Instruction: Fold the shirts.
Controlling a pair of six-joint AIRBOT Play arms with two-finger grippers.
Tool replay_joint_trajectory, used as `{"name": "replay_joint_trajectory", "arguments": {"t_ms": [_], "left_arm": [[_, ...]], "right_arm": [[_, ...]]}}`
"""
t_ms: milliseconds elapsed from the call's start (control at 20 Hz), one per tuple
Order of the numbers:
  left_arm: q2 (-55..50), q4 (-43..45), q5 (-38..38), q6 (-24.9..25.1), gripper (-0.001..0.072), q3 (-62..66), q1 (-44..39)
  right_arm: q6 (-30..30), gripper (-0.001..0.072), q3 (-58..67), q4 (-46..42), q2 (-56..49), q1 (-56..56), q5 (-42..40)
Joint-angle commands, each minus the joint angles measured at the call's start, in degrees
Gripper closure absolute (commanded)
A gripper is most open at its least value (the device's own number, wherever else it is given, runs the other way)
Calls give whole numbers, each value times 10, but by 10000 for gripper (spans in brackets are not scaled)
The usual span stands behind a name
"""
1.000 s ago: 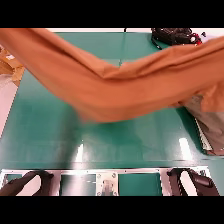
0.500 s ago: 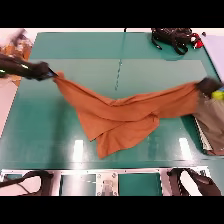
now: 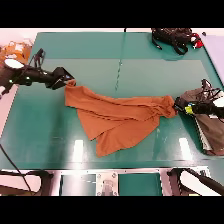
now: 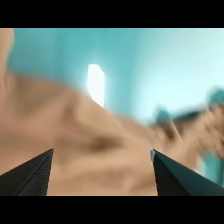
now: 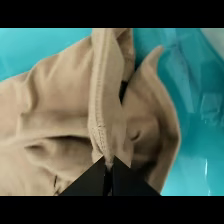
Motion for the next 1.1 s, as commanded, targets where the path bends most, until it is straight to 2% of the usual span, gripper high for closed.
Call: {"name": "replay_joint_trajectory", "arguments": {"t_ms": [0,100,150,300,450,600,800,950,1000,1050], "left_arm": [[17,64,-186,-100,2,12,31],[55,171,-238,-141,2,-21,26],[90,201,-239,-143,2,-62,22],[224,207,-167,-165,1,-250,10],[331,135,-47,-181,2,-442,-35],[343,25,96,-177,2,-568,-123],[343,-78,296,-174,3,-616,-234],[343,-116,377,-174,18,-616,-290],[343,-119,390,-174,221,-616,-301],[343,-119,395,-174,308,-616,-308]], "right_arm": [[-6,698,18,0,-17,0,-13],[-6,697,18,-1,-17,0,-13],[-6,698,18,-3,-17,0,-13],[-6,698,18,-2,-17,0,-13],[-6,698,18,0,-17,0,-16],[-6,698,18,1,-17,0,-18],[-6,697,18,2,-17,0,-18],[-6,698,18,2,-17,0,-18],[-6,698,18,2,-17,0,-19],[-6,697,18,2,-17,0,-21]]}}
